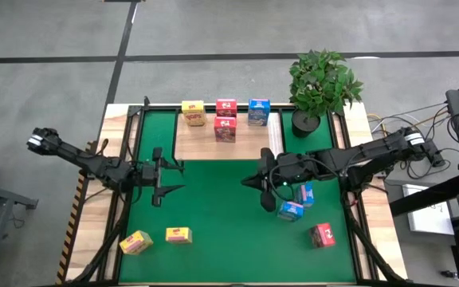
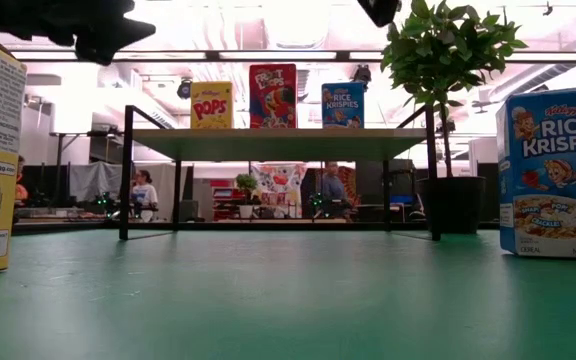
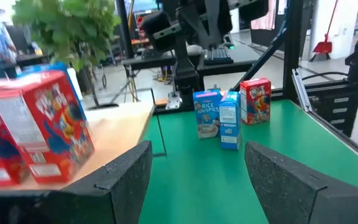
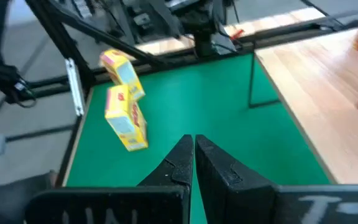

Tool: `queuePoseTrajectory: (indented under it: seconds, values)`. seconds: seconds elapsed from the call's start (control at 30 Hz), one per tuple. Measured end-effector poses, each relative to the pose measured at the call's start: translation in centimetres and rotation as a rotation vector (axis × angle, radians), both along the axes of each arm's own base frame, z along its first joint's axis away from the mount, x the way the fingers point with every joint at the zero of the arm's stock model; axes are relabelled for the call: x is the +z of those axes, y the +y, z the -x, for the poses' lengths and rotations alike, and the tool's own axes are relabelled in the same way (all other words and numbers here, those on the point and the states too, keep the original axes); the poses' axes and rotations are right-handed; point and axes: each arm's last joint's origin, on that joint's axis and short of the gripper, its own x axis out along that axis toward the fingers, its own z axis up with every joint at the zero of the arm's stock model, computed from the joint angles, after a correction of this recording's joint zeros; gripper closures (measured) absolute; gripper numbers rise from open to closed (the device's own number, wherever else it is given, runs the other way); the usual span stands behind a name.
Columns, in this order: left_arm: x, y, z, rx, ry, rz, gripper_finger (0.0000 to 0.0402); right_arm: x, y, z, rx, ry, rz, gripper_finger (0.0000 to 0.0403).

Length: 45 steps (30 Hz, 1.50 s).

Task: Stack cereal on shelf
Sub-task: Put the bottom blue cereal box on the shelf aligned with the other blue cereal box

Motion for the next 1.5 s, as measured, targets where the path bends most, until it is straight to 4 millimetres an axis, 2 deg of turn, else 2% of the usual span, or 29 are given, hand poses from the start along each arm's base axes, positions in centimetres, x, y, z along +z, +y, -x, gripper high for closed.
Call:
queuePoseTrajectory:
  seconds: [0.1, 0.27, 0.5, 0.7, 0.93, 1.2, 1.3, 1.4, 1.5]
  values:
    - [0.4, 0.0, 0.0, -0.002, -0.01, -0.045, 0.0161, 0.8, 0.0, -0.5, -0.009, 0.062, 0.002, 0.0394]
    - [0.4, 0.0, 0.0, -0.002, 0.002, -0.062, 0.0161, 1.5, 0.0, -0.5, -0.061, 0.268, -0.046, 0.0394]
    - [0.5, 0.1, 0.0, 0.017, 0.001, -0.076, 0.0161, 0.4, -0.1, -0.3, -0.164, 0.664, -0.136, 0.0394]
    - [1.0, 0.1, 0.0, 0.025, -0.005, -0.089, 0.0161, -1.9, 0.4, -0.6, -0.193, 0.9, -0.247, 0.0394]
    - [1.6, 0.1, 0.0, 0.025, -0.012, -0.115, 0.0161, -3.8, 0.7, -1.7, -0.19, 0.987, -0.263, 0.0394]
    - [2.0, 0.1, 0.0, 0.024, -0.017, -0.168, 0.0161, -4.1, 0.8, -2.0, -0.196, 0.992, -0.264, 0.0387]
    - [2.1, 0.1, 0.0, 0.025, -0.021, -0.185, 0.0161, -4.0, 1.1, -1.8, -0.206, 0.996, -0.273, 0.0363]
    - [2.2, 0.1, 0.1, 0.026, -0.032, -0.19, 0.0161, -3.7, 1.3, -1.4, -0.189, 0.998, -0.26, 0.0323]
    - [2.3, 0.2, 0.2, 0.027, -0.039, -0.19, 0.0161, -3.2, 1.7, -0.7, -0.085, 1.001, -0.178, 0.0276]
